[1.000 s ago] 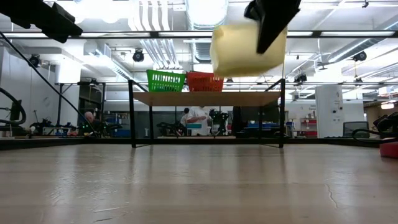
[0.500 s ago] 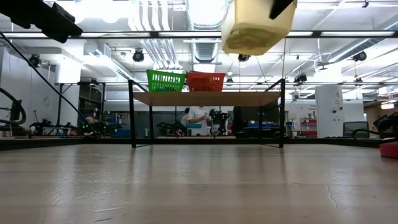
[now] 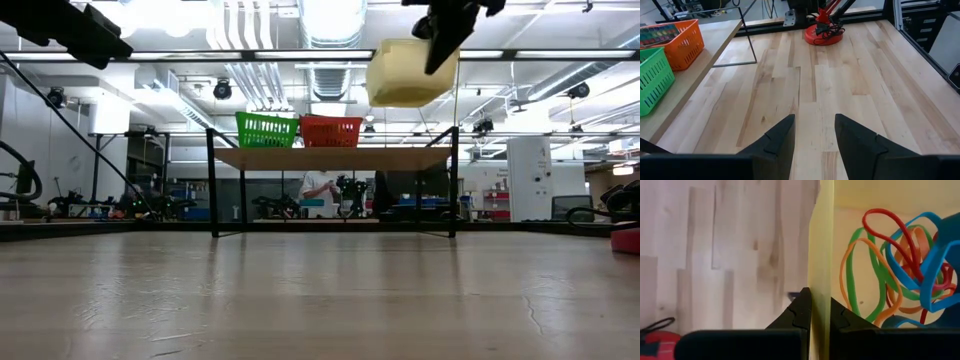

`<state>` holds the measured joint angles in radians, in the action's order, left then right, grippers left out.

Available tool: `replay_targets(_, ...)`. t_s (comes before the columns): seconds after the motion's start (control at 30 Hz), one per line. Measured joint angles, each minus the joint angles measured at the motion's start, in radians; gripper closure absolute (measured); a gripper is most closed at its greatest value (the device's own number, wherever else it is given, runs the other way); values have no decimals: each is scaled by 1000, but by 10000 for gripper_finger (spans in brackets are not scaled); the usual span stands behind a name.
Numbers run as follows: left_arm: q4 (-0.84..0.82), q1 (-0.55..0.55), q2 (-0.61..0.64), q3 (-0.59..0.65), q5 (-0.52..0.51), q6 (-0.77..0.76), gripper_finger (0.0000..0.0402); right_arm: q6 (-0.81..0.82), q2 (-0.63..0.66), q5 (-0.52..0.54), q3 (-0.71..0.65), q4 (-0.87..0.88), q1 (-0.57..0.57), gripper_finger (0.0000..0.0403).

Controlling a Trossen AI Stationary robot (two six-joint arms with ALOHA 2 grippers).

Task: Pick & Place Office Desk Supplies
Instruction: Put the yellow bin on the shelf

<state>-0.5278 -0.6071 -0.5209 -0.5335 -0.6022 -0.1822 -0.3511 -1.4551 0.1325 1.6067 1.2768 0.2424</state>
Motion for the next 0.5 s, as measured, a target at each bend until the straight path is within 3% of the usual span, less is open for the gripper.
replay_targets(0.5,0,0,0,0,0,0,261,-184,-124,-66,0,-25,160,394)
